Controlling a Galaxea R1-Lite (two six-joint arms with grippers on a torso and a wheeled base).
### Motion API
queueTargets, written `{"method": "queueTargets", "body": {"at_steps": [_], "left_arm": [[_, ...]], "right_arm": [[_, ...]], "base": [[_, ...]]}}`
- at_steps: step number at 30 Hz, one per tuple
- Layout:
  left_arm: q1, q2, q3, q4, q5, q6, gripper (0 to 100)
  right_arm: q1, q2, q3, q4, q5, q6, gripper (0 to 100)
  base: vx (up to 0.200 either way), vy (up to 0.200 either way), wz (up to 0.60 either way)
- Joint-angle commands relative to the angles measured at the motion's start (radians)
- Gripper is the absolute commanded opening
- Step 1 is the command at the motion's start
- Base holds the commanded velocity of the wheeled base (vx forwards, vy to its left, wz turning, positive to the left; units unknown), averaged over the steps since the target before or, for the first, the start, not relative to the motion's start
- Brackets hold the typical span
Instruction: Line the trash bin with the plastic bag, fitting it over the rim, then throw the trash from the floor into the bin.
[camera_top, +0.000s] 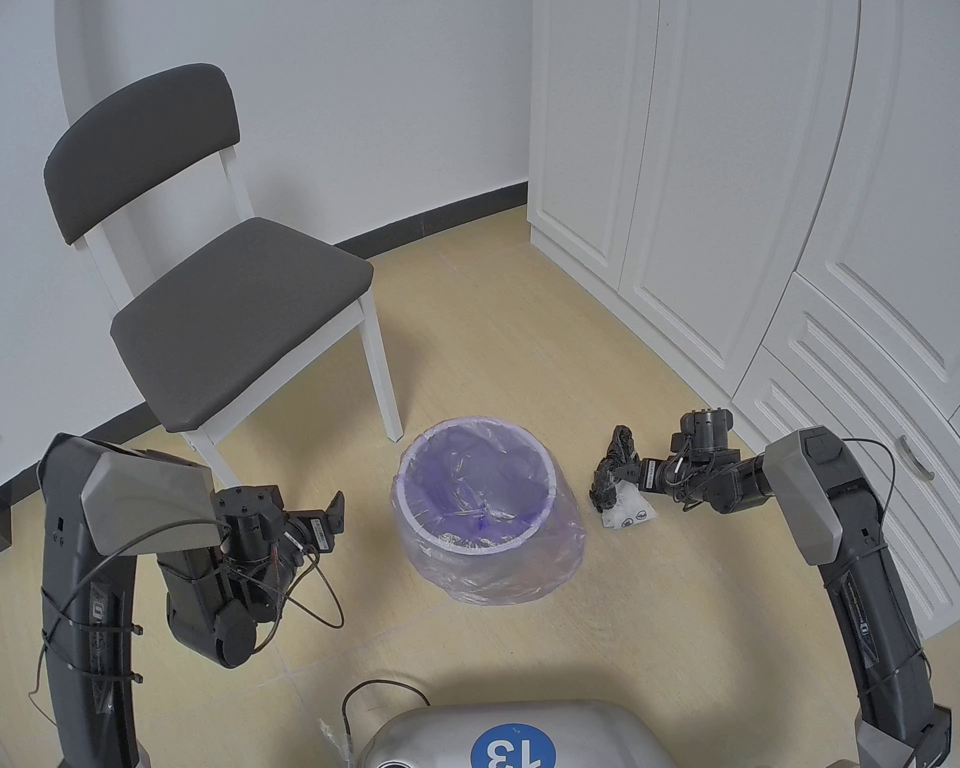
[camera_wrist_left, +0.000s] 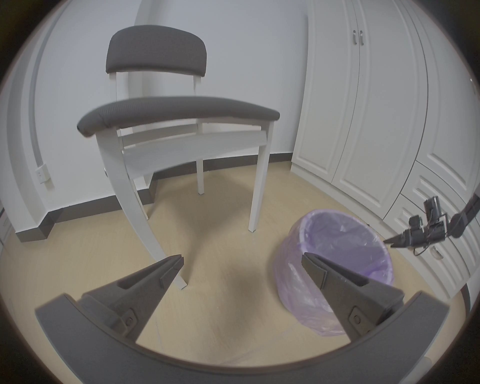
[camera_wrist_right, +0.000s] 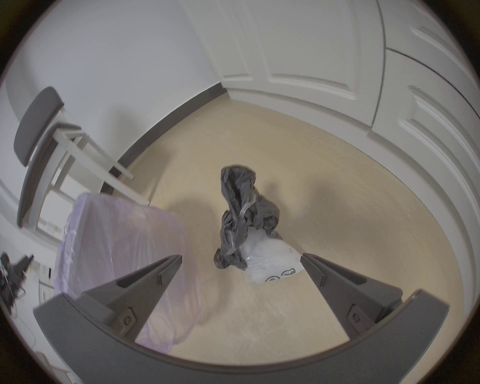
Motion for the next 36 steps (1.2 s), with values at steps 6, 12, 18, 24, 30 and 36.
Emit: {"method": "queueTargets", "body": {"at_steps": [6,12,18,24,30,36], "left_arm": [[-0.009,-0.079,0.027,-0.017,0.002,0.0,100],[-0.019,-0.101,0.042,-0.017,-0.008,-0.011,100],[-0.053,-0.173,0.093,-0.017,-0.014,0.002,100],[-0.067,-0.203,0.096,-0.017,-0.014,0.002,100],[-0.062,-0.216,0.097,-0.017,-0.014,0.002,100],[-0.062,-0.216,0.097,-0.017,-0.012,0.002,100]], "right_arm": [[-0.006,0.068,-0.004,-0.165,-0.025,-0.025,100],[-0.006,0.1,-0.004,-0.235,-0.055,-0.025,100],[-0.003,0.108,-0.004,-0.257,-0.081,-0.025,100],[-0.004,0.106,-0.004,-0.257,-0.087,-0.024,100],[-0.004,0.091,0.01,-0.26,-0.087,-0.025,100],[-0.001,0.082,0.073,-0.274,-0.087,-0.042,100]], "base": [[0.0,0.0,0.0],[0.0,0.0,0.0],[0.0,0.0,0.0],[0.167,0.0,0.0],[0.2,0.0,0.0],[0.2,0.0,0.0]]}}
